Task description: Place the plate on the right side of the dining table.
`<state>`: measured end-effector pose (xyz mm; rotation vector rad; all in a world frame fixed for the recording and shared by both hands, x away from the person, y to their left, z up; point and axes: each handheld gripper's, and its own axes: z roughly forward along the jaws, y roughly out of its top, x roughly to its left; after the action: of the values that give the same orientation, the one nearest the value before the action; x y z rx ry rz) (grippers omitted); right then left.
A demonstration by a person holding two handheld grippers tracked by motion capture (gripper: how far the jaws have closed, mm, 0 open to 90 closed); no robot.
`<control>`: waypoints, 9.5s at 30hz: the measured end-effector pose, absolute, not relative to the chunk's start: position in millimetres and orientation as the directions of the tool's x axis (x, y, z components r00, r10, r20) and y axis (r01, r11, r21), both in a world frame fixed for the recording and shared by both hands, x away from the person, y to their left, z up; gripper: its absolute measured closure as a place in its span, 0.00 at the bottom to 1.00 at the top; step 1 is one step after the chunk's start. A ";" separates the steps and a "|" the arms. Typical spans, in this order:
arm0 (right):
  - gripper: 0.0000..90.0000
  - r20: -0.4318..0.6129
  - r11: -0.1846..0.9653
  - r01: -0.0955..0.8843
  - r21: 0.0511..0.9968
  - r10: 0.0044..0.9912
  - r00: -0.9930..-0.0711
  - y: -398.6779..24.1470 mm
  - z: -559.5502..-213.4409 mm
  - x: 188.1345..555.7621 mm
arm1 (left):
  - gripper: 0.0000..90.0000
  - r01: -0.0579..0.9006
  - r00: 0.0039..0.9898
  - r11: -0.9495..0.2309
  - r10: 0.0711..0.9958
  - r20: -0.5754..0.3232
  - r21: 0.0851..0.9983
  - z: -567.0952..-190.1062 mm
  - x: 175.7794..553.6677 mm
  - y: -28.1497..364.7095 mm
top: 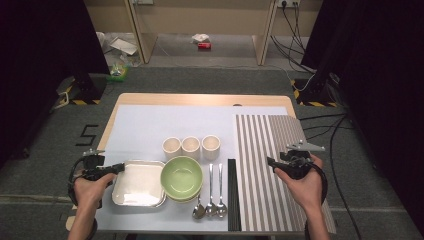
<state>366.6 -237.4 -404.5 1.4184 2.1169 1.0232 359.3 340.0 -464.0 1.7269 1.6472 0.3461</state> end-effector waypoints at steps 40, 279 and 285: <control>0.47 0.069 0.198 0.569 0.798 0.908 -0.413 -226.2 -406.7 368.0 | 0.96 0.379 0.117 0.212 0.955 -0.274 0.901 -432.6 336.6 353.8; 0.52 0.032 0.249 0.414 0.876 0.825 -0.564 -94.9 -347.4 435.5 | 0.96 0.217 0.366 0.017 0.926 -0.098 0.976 -366.1 435.6 189.2; 0.53 0.024 0.259 0.419 0.870 0.827 -0.561 -84.7 -346.0 443.8 | 0.96 0.214 0.369 0.009 0.925 -0.089 0.977 -366.9 434.8 187.4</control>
<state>443.8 -84.7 -346.0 1.1295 2.0952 1.2399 434.8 187.4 -366.9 1.4800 1.0846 0.7760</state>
